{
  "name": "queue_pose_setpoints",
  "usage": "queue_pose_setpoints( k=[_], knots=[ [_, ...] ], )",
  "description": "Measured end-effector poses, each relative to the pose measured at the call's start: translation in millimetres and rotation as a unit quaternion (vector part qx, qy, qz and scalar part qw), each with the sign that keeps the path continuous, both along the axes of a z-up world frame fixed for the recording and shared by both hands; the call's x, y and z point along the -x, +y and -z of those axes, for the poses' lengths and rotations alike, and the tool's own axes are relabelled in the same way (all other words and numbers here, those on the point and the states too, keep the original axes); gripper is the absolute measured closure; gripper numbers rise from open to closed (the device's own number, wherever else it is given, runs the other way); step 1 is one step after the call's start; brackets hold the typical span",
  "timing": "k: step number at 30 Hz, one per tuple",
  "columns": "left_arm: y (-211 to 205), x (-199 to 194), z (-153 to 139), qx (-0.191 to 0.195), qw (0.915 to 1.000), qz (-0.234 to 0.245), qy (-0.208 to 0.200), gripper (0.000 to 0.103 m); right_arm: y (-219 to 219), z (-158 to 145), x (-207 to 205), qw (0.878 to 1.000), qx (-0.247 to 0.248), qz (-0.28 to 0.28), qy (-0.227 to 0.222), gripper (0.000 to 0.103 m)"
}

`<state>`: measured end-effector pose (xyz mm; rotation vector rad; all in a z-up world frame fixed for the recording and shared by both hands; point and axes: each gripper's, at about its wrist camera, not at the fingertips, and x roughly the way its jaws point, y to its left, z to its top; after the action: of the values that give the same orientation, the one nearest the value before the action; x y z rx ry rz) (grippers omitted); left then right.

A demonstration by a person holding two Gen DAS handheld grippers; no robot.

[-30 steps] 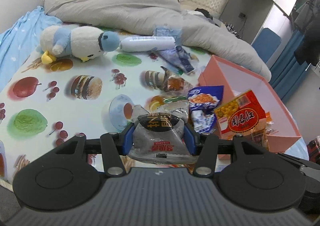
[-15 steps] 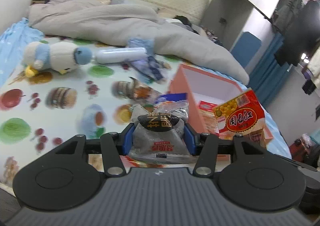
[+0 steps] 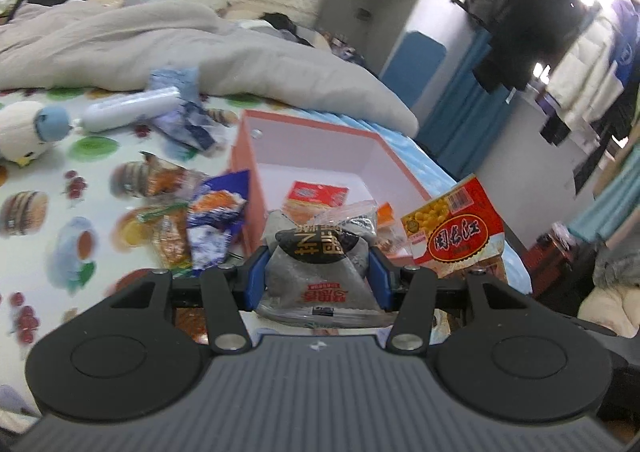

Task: Organize snacks
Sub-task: 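Lift the strip pack with the right tool while the left tool carries the pastry toward the box, then open both tools over the pink box to drop the strip pack and pastry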

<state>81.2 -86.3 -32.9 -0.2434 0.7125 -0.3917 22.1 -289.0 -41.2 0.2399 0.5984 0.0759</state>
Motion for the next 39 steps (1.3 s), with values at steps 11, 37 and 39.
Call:
queue_pose_setpoints(
  k=[11, 37, 39],
  knots=[
    [-43.0, -61.6, 14.9, -0.016, 0.9989, 0.044, 0.004, 0.046, -26.5, 22.6, -33.0, 0.999, -0.019, 0.017, 0.02, 0.087],
    [-106.7, -235.7, 41.2, -0.061, 0.9958, 0.062, 0.031, 0.045, -81.6, 41.3, -178.8, 1.0, -0.021, 0.011, 0.019, 0.086],
    [-107.4, -245.7, 47.8, -0.06, 0.9953, 0.065, 0.04, 0.045, -84.7, 48.3, -187.7, 0.999, -0.027, 0.013, 0.029, 0.086]
  ],
)
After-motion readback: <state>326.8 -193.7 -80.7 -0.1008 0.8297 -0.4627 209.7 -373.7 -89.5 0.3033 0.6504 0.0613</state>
